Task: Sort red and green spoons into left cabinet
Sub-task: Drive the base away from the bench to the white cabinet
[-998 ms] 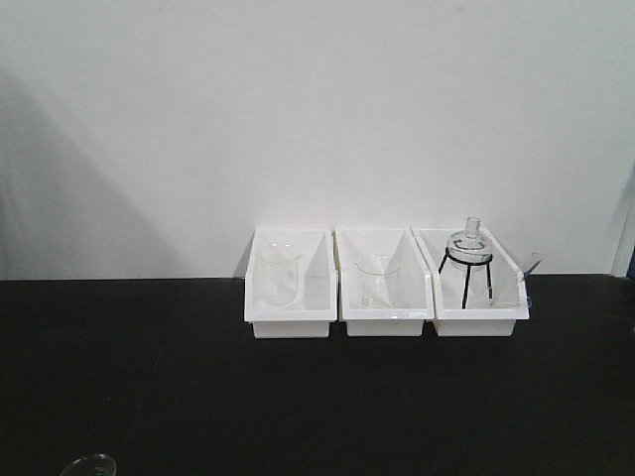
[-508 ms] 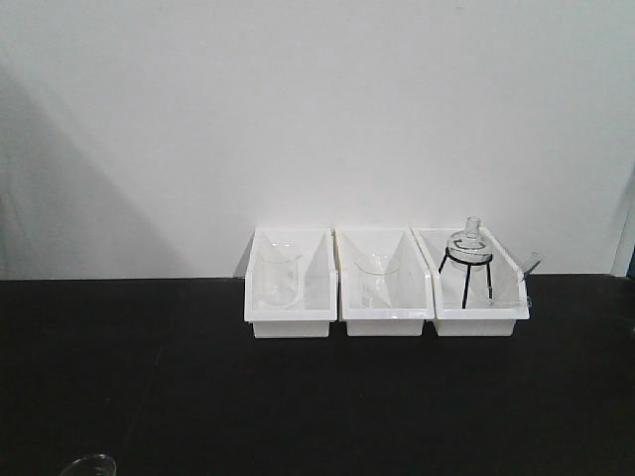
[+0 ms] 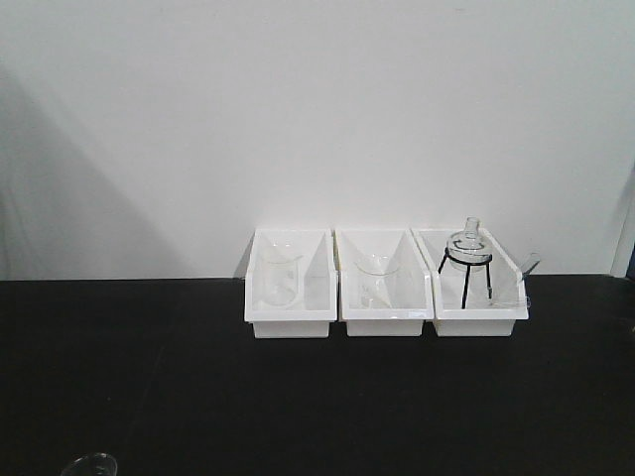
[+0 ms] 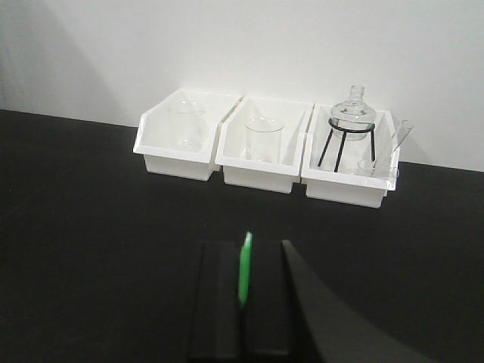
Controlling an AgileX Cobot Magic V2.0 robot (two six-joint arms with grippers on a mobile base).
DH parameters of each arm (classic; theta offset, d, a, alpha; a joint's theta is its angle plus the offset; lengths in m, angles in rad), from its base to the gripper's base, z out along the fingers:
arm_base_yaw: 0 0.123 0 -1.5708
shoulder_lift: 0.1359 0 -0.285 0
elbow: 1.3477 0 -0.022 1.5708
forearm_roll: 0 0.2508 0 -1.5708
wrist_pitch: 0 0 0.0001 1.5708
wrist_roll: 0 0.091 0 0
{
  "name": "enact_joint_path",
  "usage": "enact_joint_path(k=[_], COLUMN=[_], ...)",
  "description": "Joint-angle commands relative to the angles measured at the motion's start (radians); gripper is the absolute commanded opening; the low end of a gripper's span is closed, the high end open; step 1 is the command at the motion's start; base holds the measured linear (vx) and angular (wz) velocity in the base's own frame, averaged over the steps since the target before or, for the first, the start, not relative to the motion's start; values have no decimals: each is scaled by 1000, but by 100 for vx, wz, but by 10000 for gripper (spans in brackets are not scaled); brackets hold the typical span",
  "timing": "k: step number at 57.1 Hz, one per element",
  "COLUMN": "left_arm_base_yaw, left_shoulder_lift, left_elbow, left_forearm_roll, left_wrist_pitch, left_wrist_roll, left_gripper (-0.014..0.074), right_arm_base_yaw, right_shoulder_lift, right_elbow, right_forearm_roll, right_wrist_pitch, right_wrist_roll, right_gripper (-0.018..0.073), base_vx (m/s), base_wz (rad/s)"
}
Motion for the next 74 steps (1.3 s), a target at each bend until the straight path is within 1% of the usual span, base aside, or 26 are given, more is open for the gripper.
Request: enact_joint_path(k=[1, 16, 33, 74], left_arm_base_yaw=[-6, -6, -6, -6], left_shoulder_lift=[6, 6, 6, 6], left_elbow=[-28, -28, -28, -28], left_forearm_roll=[-8, -8, -8, -8], left_wrist_pitch=[-73, -73, -73, -73], left_wrist_roll=[-1, -1, -1, -1], left_gripper=[-3, -3, -3, -3], right_arm_base_yaw=[1, 1, 1, 1], right_shoulder_lift=[6, 6, 6, 6], right_elbow=[-29, -29, -29, -29], right_forearm_roll=[2, 2, 2, 2], right_wrist_pitch=[-78, -78, -78, -78], right_wrist_roll=[-2, -2, -2, -2], right_gripper=[-4, -4, -4, -4], base_vx=[-2, -6, -8, -12], base_wz=[2, 8, 24, 42])
